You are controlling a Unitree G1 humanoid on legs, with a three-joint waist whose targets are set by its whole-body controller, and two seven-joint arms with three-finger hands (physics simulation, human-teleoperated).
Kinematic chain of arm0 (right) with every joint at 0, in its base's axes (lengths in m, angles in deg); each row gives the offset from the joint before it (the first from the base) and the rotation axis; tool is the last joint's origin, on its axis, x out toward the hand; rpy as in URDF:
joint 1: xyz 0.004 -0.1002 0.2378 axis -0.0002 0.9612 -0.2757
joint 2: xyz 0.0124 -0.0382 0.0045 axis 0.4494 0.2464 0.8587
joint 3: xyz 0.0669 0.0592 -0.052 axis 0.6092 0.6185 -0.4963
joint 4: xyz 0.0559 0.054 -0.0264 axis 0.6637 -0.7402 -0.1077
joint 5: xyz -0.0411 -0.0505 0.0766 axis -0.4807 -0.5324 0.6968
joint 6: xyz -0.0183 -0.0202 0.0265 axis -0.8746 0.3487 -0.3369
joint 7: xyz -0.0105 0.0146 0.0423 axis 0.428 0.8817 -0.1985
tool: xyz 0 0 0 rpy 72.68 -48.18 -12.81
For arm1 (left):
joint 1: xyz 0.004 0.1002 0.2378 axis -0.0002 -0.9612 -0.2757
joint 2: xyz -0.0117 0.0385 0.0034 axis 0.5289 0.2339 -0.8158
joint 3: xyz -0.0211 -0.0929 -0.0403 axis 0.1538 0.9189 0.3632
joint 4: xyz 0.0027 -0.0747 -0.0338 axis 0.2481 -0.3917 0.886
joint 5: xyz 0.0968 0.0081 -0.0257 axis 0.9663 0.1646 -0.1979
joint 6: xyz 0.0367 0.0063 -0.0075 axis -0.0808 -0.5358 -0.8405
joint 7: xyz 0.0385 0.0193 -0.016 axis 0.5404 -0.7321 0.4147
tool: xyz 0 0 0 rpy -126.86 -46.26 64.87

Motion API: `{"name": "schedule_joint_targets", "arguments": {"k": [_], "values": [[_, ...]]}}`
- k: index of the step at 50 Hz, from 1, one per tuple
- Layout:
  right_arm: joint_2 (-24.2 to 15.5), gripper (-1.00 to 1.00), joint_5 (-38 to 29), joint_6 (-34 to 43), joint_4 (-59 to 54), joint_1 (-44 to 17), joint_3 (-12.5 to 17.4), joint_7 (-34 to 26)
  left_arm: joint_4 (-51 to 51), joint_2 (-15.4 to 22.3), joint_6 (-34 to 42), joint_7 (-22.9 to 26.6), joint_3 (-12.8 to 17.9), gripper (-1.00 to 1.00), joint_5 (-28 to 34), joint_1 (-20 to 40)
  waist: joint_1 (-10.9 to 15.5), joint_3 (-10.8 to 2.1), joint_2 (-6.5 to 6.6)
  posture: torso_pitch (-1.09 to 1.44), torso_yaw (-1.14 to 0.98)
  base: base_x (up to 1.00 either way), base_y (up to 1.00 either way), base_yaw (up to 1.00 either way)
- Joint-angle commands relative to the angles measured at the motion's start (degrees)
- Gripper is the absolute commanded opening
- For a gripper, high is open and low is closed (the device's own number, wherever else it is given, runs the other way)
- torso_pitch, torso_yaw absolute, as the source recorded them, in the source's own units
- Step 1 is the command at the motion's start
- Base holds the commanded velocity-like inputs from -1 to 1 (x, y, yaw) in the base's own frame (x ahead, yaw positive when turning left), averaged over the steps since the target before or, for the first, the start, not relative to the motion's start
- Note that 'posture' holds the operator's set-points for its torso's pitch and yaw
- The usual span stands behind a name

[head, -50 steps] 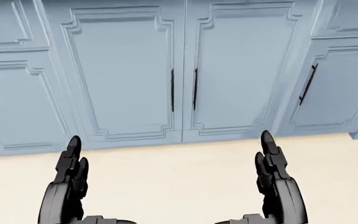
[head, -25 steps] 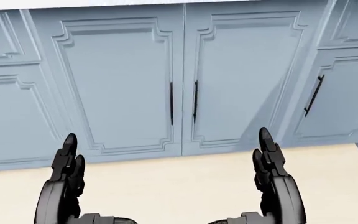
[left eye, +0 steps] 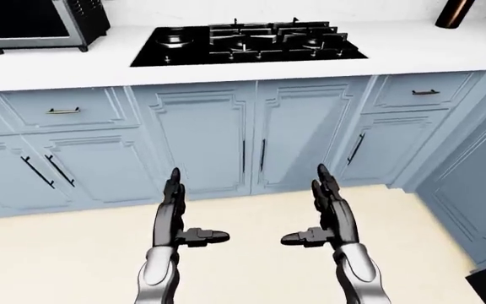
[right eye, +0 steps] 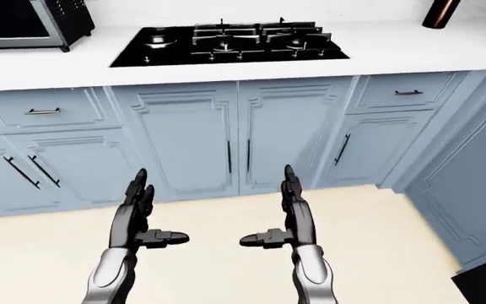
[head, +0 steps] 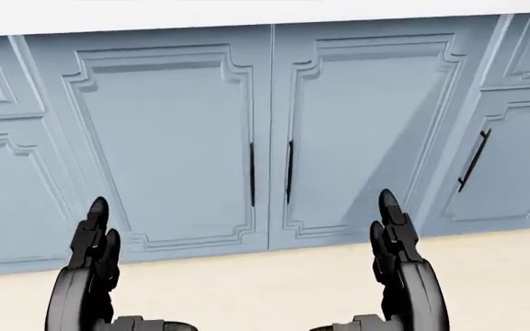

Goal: Navigate to the hood.

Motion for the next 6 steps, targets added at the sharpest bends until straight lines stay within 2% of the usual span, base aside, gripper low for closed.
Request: {"name": "schedule_joint_targets", "arguments": {"k": [1, 2, 3, 6], "values": [[-0.31, 1.0, 0.17, -1.1, 2.08, -0.81, 0.38, 0.14, 1.91, -0.15, -1.49, 0.16, -0.32, 1.0, -0.09, 0.94, -0.27, -1.37, -1.64, 0.0, 0.0, 0.16, 0.0, 0.0], [-0.33, 1.0, 0.23, -1.33, 1.64, -0.98, 0.47, 0.1, 1.91, -0.15, -1.49, 0.16, -0.32, 1.0, -0.09, 0.94, -0.9, -0.88, 0.91, 0.0, 0.0, 0.16, 0.0, 0.0], [-0.34, 1.0, 0.27, -0.72, 2.47, -0.74, 0.43, 0.12, 1.91, -0.15, -1.49, 0.16, -0.32, 1.0, -0.09, 0.94, -0.88, -0.69, 0.21, 0.0, 0.0, 0.16, 0.0, 0.0], [-0.42, 1.0, 0.22, -1.25, 1.23, -1.27, 0.61, 0.12, 1.91, -0.15, -1.49, 0.16, -0.32, 1.0, -0.09, 0.94, -1.42, -0.62, 0.84, 0.0, 0.0, 0.16, 0.0, 0.0]]}}
